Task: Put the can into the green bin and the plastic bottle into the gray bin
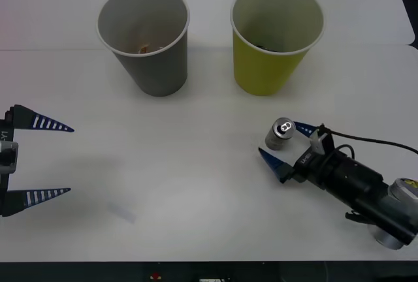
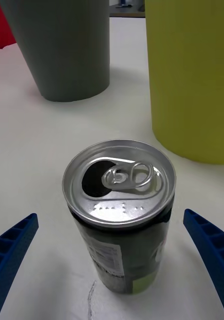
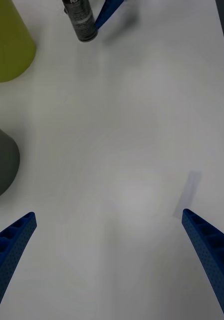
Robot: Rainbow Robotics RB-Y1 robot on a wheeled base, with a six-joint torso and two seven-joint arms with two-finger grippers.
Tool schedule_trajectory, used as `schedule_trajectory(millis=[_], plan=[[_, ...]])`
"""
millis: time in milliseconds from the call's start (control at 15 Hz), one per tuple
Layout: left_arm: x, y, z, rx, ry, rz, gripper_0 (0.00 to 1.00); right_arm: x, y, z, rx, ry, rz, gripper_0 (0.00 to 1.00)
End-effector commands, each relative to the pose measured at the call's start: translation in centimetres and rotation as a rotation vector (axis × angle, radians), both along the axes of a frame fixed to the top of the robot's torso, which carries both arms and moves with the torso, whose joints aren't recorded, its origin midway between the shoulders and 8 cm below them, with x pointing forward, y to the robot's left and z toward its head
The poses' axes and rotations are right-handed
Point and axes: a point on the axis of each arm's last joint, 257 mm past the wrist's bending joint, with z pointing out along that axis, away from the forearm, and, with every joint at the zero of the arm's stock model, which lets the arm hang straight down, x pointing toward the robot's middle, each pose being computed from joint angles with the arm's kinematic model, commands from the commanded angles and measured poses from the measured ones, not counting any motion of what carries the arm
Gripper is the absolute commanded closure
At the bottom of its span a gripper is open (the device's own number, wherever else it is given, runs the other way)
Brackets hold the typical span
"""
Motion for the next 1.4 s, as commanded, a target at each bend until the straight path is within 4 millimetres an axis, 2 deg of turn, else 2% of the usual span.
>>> schedule_trajectory(millis=[67, 133, 200, 267, 333, 933, 1267, 1400], plan=[[0.0, 0.0, 0.0, 0.000, 0.000, 0.000, 0.00, 0.2, 0.3, 0.0, -0.001, -0.007, -0.003, 0.00], [0.0, 0.0, 0.0, 0.000, 0.000, 0.000, 0.00, 0.2, 0.4, -0.1, -0.005, -0.011, -0.001, 0.00], [0.0, 0.0, 0.0, 0.000, 0.000, 0.000, 0.00, 0.2, 0.4, -0.1, -0.011, -0.015, 0.000, 0.16], [0.0, 0.0, 0.0, 0.000, 0.000, 0.000, 0.00, 0.2, 0.4, -0.1, -0.017, -0.020, 0.003, 0.75], [0.0, 0.0, 0.0, 0.000, 0.000, 0.000, 0.00, 0.2, 0.4, -0.1, -0.020, -0.023, 0.003, 0.98], [0.0, 0.0, 0.0, 0.000, 0.000, 0.000, 0.00, -0.4, 0.4, 0.6, -0.019, -0.047, 0.040, 1.00], [0.0, 0.0, 0.0, 0.000, 0.000, 0.000, 0.00, -1.1, -1.1, 1.8, -0.026, -0.075, 0.074, 1.00], [0.0, 0.0, 0.0, 0.000, 0.000, 0.000, 0.00, -1.2, -2.2, 2.1, -0.093, -0.114, 0.102, 1.00]])
